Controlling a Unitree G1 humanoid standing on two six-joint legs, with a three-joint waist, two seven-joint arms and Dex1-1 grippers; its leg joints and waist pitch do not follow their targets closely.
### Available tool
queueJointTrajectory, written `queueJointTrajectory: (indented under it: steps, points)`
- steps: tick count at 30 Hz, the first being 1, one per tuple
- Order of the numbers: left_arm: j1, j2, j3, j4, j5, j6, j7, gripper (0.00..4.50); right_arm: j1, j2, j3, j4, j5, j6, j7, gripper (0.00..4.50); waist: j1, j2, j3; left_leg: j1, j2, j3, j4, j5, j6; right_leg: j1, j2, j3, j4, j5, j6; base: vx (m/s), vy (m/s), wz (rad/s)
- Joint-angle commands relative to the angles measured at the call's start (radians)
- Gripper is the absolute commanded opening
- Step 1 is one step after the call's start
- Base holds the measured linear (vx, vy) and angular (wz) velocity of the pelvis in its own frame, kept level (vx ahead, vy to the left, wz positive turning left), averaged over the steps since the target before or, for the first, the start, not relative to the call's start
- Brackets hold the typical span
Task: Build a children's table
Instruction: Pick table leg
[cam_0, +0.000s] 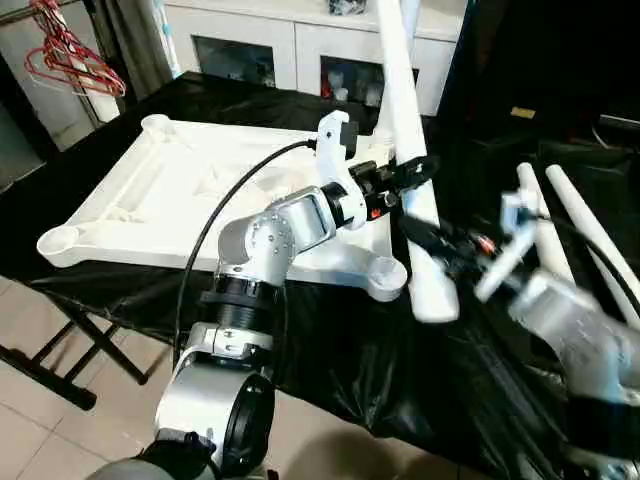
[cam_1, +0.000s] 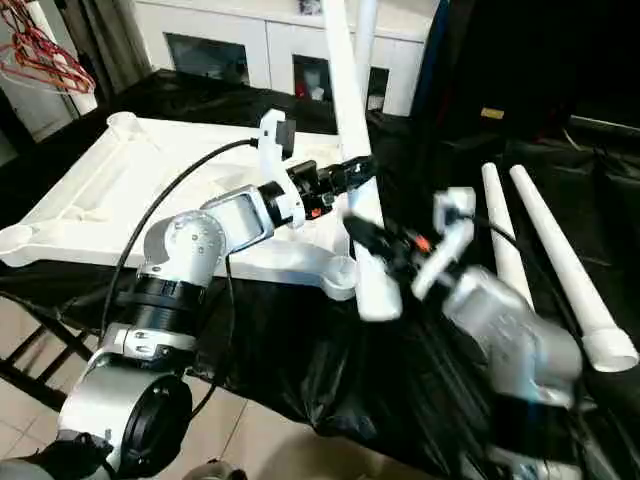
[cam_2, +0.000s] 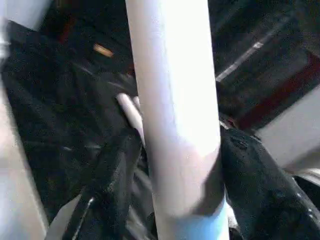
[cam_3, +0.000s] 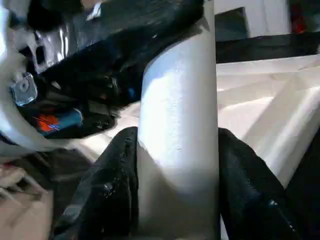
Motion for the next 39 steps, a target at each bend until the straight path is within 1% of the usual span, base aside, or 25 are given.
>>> queueJointTrajectory:
  steps: [1, 2, 3, 4, 5, 6, 7, 8, 11, 15, 16, 17, 18, 19, 21, 22, 24, 26, 27, 29, 30, 32, 34, 36, 39]
  points:
    - [-0.048, -0.054, 0.014, 0.022, 0.020, -0.024, 0.046, 2.44, -0.030, 0.008, 0.035, -0.032, -0.030, -0.037, -0.026, 1.84, 0.002, -0.014, -0.077, 0.008, 0.027, -0.013, -0.056, -0.041, 0.043, 0.069, -0.075, 0.041, -0.072, -0.020, -0.195, 0.000, 0.000, 0.00]
    - [-0.050, -0.053, 0.016, 0.027, 0.021, -0.029, 0.052, 2.46, -0.035, 0.010, 0.048, -0.037, -0.042, -0.044, -0.032, 1.84, 0.004, -0.013, -0.077, 0.010, 0.029, -0.012, -0.055, -0.044, 0.047, 0.066, -0.075, 0.042, -0.071, -0.011, -0.199, 0.000, 0.000, 0.00]
    - [-0.054, -0.054, 0.022, 0.035, 0.025, -0.044, 0.068, 2.45, -0.045, 0.016, 0.076, -0.046, -0.068, -0.057, -0.047, 1.84, 0.005, -0.016, -0.077, 0.009, 0.030, -0.012, -0.056, -0.039, 0.050, 0.068, -0.075, 0.042, -0.068, 0.001, -0.203, 0.000, 0.000, 0.00]
    - [-0.054, -0.054, 0.023, 0.037, 0.025, -0.046, 0.071, 2.34, -0.046, 0.016, 0.081, -0.047, -0.072, -0.059, -0.050, 1.84, 0.006, -0.014, -0.077, 0.010, 0.031, -0.012, -0.055, -0.035, 0.050, 0.066, -0.075, 0.042, -0.068, 0.007, -0.204, 0.000, 0.000, 0.00]
    - [-0.058, -0.055, 0.031, 0.043, 0.023, -0.056, 0.081, 2.07, -0.052, 0.021, 0.097, -0.052, -0.085, -0.063, -0.059, 1.84, 0.004, -0.015, -0.077, 0.008, 0.029, -0.012, -0.055, -0.030, 0.054, 0.069, -0.074, 0.041, -0.067, 0.024, -0.206, 0.000, 0.000, 0.00]
    - [-0.062, -0.056, 0.036, 0.047, 0.022, -0.066, 0.087, 2.07, -0.055, 0.024, 0.110, -0.059, -0.094, -0.066, -0.064, 1.84, 0.004, -0.014, -0.078, 0.009, 0.030, -0.012, -0.055, -0.027, 0.057, 0.067, -0.075, 0.042, -0.065, 0.036, -0.210, 0.000, 0.000, 0.00]
    - [-0.062, -0.056, 0.036, 0.047, 0.022, -0.066, 0.087, 2.09, -0.055, 0.024, 0.110, -0.059, -0.094, -0.066, -0.064, 1.84, 0.006, -0.013, -0.078, 0.010, 0.031, -0.012, -0.054, -0.025, 0.058, 0.067, -0.076, 0.043, -0.064, 0.044, -0.216, 0.000, 0.000, 0.00]
    - [-0.066, -0.055, 0.041, 0.053, 0.017, -0.076, 0.091, 2.01, -0.060, 0.028, 0.127, -0.066, -0.101, -0.072, -0.071, 1.84, 0.006, -0.012, -0.078, 0.010, 0.031, -0.012, -0.055, -0.028, 0.061, 0.067, -0.076, 0.042, -0.063, 0.049, -0.220, 0.000, 0.000, 0.00]
    - [-0.071, -0.051, 0.042, 0.059, 0.012, -0.086, 0.091, 1.91, -0.066, 0.033, 0.143, -0.067, -0.108, -0.080, -0.079, 1.84, 0.005, -0.014, -0.078, 0.009, 0.031, -0.012, -0.055, -0.031, 0.063, 0.069, -0.076, 0.042, -0.063, 0.054, -0.220, 0.000, 0.000, 0.00]
    - [-0.072, -0.044, 0.043, 0.059, 0.001, -0.101, 0.084, 1.88, -0.068, 0.036, 0.156, -0.060, -0.125, -0.093, -0.086, 1.84, 0.006, -0.014, -0.078, 0.009, 0.031, -0.012, -0.054, -0.034, 0.062, 0.070, -0.077, 0.043, -0.062, 0.050, -0.221, 0.000, 0.000, 0.00]
    - [-0.072, -0.033, 0.039, 0.056, 0.000, -0.107, 0.063, 1.87, -0.072, 0.036, 0.150, -0.046, -0.126, -0.090, -0.095, 2.19, 0.005, -0.013, -0.078, 0.009, 0.031, -0.012, -0.055, -0.033, 0.062, 0.070, -0.077, 0.043, -0.062, 0.051, -0.221, 0.000, 0.000, 0.00]
    - [-0.072, -0.012, 0.022, 0.051, 0.003, -0.116, 0.014, 1.86, -0.079, 0.033, 0.128, -0.017, -0.116, -0.076, -0.100, 2.54, 0.005, -0.014, -0.078, 0.010, 0.030, -0.012, -0.055, -0.034, 0.064, 0.070, -0.076, 0.043, -0.063, 0.046, -0.220, 0.000, 0.000, 0.00]
    - [-0.072, -0.012, 0.022, 0.051, 0.003, -0.116, 0.014, 1.86, -0.079, 0.033, 0.128, -0.017, -0.116, -0.076, -0.100, 2.56, 0.004, -0.014, -0.078, 0.009, 0.030, -0.012, -0.055, -0.031, 0.064, 0.071, -0.076, 0.043, -0.062, 0.049, -0.220, 0.000, 0.000, 0.00]
    - [-0.073, -0.001, 0.012, 0.050, 0.006, -0.119, -0.012, 1.86, -0.082, 0.029, 0.113, -0.004, -0.103, -0.064, -0.095, 2.58, 0.004, -0.015, -0.078, 0.009, 0.030, -0.011, -0.055, -0.030, 0.066, 0.071, -0.076, 0.043, -0.063, 0.049, -0.219, 0.000, 0.000, 0.00]
    - [-0.071, 0.025, -0.023, 0.042, 0.015, -0.119, -0.082, 1.86, -0.079, 0.003, 0.107, 0.005, -0.085, -0.052, -0.059, 2.66, 0.005, -0.014, -0.079, 0.010, 0.031, -0.012, -0.054, -0.030, 0.070, 0.071, -0.077, 0.043, -0.061, 0.054, -0.219, 0.000, 0.000, 0.00]
    - [-0.067, 0.044, -0.050, 0.032, 0.016, -0.111, -0.135, 1.86, -0.077, -0.022, 0.111, 0.009, -0.073, -0.036, -0.024, 2.93, 0.006, -0.014, -0.079, 0.010, 0.030, -0.012, -0.054, -0.025, 0.072, 0.071, -0.076, 0.043, -0.060, 0.059, -0.219, 0.000, 0.000, 0.00]
    - [-0.062, 0.064, -0.070, 0.015, 0.003, -0.087, -0.190, 1.85, -0.067, -0.058, 0.120, -0.003, -0.048, -0.018, 0.042, 3.02, 0.009, -0.013, -0.081, 0.012, 0.031, -0.011, -0.052, -0.020, 0.078, 0.073, -0.076, 0.043, -0.057, 0.081, -0.227, 0.000, 0.000, 0.00]
    - [-0.053, 0.105, -0.118, -0.014, -0.004, -0.068, -0.297, 1.85, -0.049, -0.118, 0.129, -0.035, 0.018, 0.035, 0.157, 3.02, 0.011, -0.013, -0.080, 0.009, 0.032, -0.011, -0.050, -0.016, 0.088, 0.073, -0.077, 0.044, -0.054, 0.099, -0.236, 0.000, 0.000, 0.00]
    - [-0.052, 0.126, -0.140, -0.025, -0.005, -0.064, -0.356, 1.85, -0.045, -0.146, 0.126, -0.049, 0.057, 0.066, 0.208, 3.02, 0.014, -0.012, -0.081, 0.011, 0.032, -0.011, -0.050, -0.018, 0.096, 0.075, -0.077, 0.043, -0.055, 0.100, -0.239, 0.000, 0.000, 0.00]
    - [-0.053, 0.157, -0.162, -0.042, -0.020, -0.053, -0.454, 1.85, -0.049, -0.175, 0.107, -0.048, 0.114, 0.118, 0.261, 3.02, 0.014, -0.011, -0.081, 0.009, 0.033, -0.011, -0.049, -0.016, 0.100, 0.074, -0.078, 0.043, -0.053, 0.100, -0.249, 0.000, 0.000, 0.00]
    - [-0.054, 0.167, -0.171, -0.048, -0.022, -0.052, -0.486, 1.85, -0.052, -0.183, 0.104, -0.042, 0.125, 0.130, 0.272, 3.02, 0.013, -0.013, -0.081, 0.010, 0.033, -0.010, -0.049, -0.018, 0.101, 0.074, -0.077, 0.042, -0.055, 0.095, -0.252, 0.000, 0.000, 0.00]
    - [-0.053, 0.184, -0.189, -0.057, -0.024, -0.050, -0.538, 1.85, -0.058, -0.202, 0.106, -0.023, 0.134, 0.153, 0.293, 3.02, 0.011, -0.011, -0.079, 0.009, 0.034, -0.010, -0.050, -0.037, 0.088, 0.073, -0.079, 0.042, -0.057, 0.056, -0.259, 0.000, 0.000, 0.00]
    - [-0.053, 0.191, -0.198, -0.063, -0.024, -0.053, -0.563, 1.85, -0.060, -0.218, 0.117, -0.010, 0.132, 0.163, 0.309, 3.02, 0.011, -0.011, -0.078, 0.012, 0.034, -0.008, -0.051, -0.054, 0.074, 0.070, -0.080, 0.042, -0.061, 0.023, -0.261, 0.000, 0.000, 0.00]
    - [-0.056, 0.196, -0.202, -0.067, -0.030, -0.051, -0.585, 1.85, -0.065, -0.234, 0.128, 0.003, 0.132, 0.173, 0.326, 3.02, 0.012, -0.010, -0.077, 0.013, 0.034, -0.009, -0.052, -0.068, 0.057, 0.071, -0.079, 0.042, -0.063, -0.008, -0.255, 0.000, 0.000, 0.00]
    - [-0.052, 0.201, -0.210, -0.084, -0.043, -0.043, -0.617, 1.85, -0.067, -0.248, 0.135, 0.004, 0.149, 0.188, 0.349, 3.02, 0.010, -0.013, -0.076, 0.011, 0.033, -0.010, -0.053, -0.075, 0.049, 0.073, -0.079, 0.041, -0.065, -0.033, -0.246, 0.000, 0.000, 0.00]
